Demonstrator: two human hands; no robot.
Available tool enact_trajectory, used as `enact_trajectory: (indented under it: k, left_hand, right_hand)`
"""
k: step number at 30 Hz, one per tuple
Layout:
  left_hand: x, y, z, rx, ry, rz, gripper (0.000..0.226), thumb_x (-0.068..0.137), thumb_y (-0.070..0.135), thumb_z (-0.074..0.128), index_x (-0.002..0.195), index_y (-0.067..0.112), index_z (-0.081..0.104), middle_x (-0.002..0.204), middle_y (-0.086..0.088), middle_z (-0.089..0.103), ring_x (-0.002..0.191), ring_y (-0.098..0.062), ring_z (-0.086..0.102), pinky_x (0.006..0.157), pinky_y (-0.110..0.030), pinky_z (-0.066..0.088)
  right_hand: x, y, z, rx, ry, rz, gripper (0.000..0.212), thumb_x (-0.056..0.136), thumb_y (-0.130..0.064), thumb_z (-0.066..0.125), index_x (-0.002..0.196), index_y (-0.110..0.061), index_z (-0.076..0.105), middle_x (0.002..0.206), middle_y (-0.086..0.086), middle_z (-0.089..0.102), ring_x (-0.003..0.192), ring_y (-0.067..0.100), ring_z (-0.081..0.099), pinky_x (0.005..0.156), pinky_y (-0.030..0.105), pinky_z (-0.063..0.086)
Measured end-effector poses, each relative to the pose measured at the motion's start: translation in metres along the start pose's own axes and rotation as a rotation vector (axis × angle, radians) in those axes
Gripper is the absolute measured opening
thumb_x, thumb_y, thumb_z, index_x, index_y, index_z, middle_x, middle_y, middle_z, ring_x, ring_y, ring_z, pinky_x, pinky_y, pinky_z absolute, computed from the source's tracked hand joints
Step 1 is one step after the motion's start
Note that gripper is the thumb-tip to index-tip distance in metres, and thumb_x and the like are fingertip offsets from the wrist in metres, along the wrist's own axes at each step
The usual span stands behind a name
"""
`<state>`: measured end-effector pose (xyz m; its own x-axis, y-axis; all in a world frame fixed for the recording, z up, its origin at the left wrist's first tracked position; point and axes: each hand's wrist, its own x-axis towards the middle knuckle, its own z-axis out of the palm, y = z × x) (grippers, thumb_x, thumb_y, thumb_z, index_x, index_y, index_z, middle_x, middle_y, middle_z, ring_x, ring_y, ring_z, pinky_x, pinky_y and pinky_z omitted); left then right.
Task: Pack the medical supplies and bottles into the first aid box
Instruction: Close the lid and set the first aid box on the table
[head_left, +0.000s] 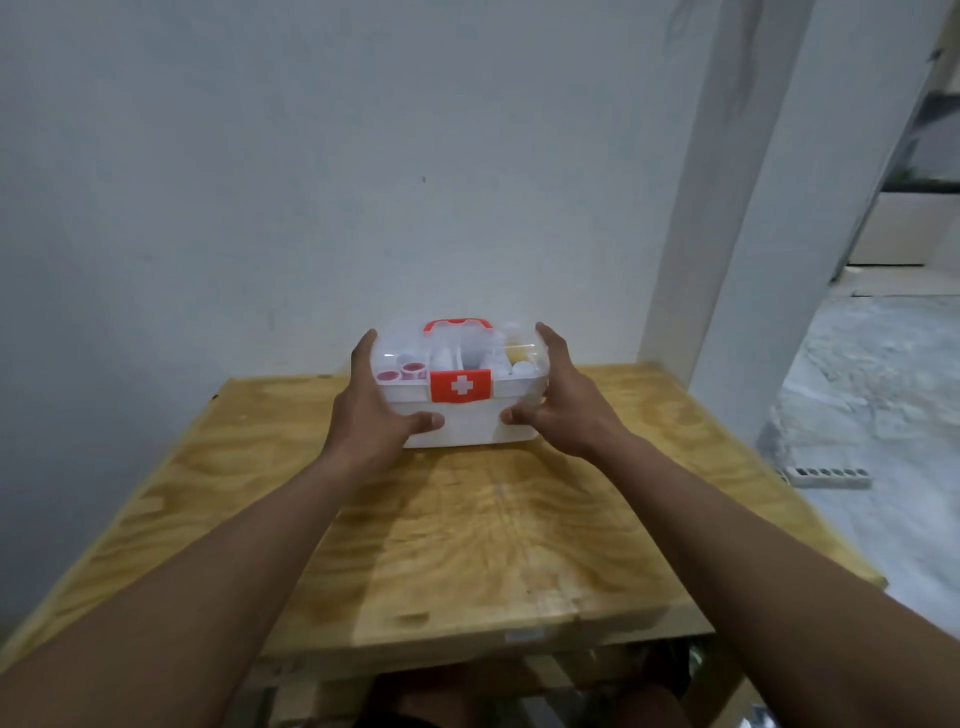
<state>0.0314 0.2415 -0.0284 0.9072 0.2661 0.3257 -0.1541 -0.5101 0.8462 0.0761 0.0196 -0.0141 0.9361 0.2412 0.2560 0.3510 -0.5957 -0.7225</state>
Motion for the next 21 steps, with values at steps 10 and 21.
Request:
enact_trajectory:
  k: [10,21]
  left_hand:
    - [0.033,-0.007,0.023,0.000,0.020,0.011,0.117,0.069,0.014,0.091,0.157,0.029,0.015,0.151,-0.005,0.044,0.129,-0.029,0.052,0.095,-0.042,0.052]
    - [0.045,-0.008,0.029,-0.020,0.002,0.014,0.117,0.070,0.012,0.090,0.156,0.030,0.013,0.153,-0.006,0.042,0.133,-0.031,0.049,0.100,-0.052,0.050]
  right_hand:
    - [0.035,0.017,0.006,0.001,0.015,0.020,0.117,0.077,-0.011,0.083,0.158,-0.026,0.000,0.142,0.005,0.053,0.124,0.027,0.055,0.094,0.038,0.051]
    - [0.048,0.018,0.007,-0.048,-0.013,0.062,0.122,0.082,-0.015,0.081,0.157,-0.030,-0.015,0.144,0.007,0.055,0.121,0.028,0.060,0.097,0.041,0.051]
